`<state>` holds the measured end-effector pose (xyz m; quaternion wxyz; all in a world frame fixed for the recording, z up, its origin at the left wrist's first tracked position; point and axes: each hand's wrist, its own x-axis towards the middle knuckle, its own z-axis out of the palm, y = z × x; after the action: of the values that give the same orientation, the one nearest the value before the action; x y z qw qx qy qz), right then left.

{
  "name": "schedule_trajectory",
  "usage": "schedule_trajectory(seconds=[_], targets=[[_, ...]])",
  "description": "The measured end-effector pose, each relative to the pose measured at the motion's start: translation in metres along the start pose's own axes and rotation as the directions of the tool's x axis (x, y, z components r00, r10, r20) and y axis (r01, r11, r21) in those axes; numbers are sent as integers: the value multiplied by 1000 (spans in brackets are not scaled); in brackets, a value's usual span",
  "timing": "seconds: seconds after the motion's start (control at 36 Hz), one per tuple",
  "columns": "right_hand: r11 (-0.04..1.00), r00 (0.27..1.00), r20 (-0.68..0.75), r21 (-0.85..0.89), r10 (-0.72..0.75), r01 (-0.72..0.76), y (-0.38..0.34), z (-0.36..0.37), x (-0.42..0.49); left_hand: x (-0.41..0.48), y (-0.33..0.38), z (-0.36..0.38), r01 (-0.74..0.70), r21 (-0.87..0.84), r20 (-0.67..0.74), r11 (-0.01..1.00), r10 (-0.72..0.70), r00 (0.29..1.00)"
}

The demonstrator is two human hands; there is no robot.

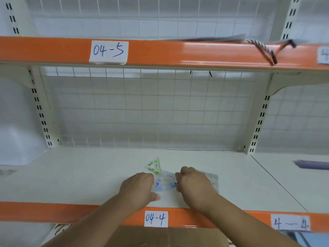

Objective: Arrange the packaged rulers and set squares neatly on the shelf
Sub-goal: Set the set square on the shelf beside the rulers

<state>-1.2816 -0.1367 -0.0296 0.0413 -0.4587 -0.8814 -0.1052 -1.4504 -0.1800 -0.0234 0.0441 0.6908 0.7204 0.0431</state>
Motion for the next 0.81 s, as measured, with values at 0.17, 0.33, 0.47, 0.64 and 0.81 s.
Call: schedule_trajectory(seconds=[0.17, 0.33, 0.47, 0.64, 0.81], targets=[[989, 989, -40, 40, 146, -144, 48, 1, -32, 7, 32, 1, -54, 20, 16, 998, 53, 998], [981, 983, -44, 91, 176, -171, 99, -4, -71, 13, 84, 6, -106, 9, 29, 994, 106, 994], [978, 978, -57, 70, 201, -197, 147, -7, -113, 19, 148, 10, -162, -35, 31, 986, 164, 986], [976, 973, -81, -9, 218, -219, 222, -10, -179, 17, 243, 21, -224, -9, 41, 975, 224, 974], [963, 964, -64, -58, 259, -263, 302, -10, -246, 17, 337, 36, -263, -35, 44, 964, 264, 963]])
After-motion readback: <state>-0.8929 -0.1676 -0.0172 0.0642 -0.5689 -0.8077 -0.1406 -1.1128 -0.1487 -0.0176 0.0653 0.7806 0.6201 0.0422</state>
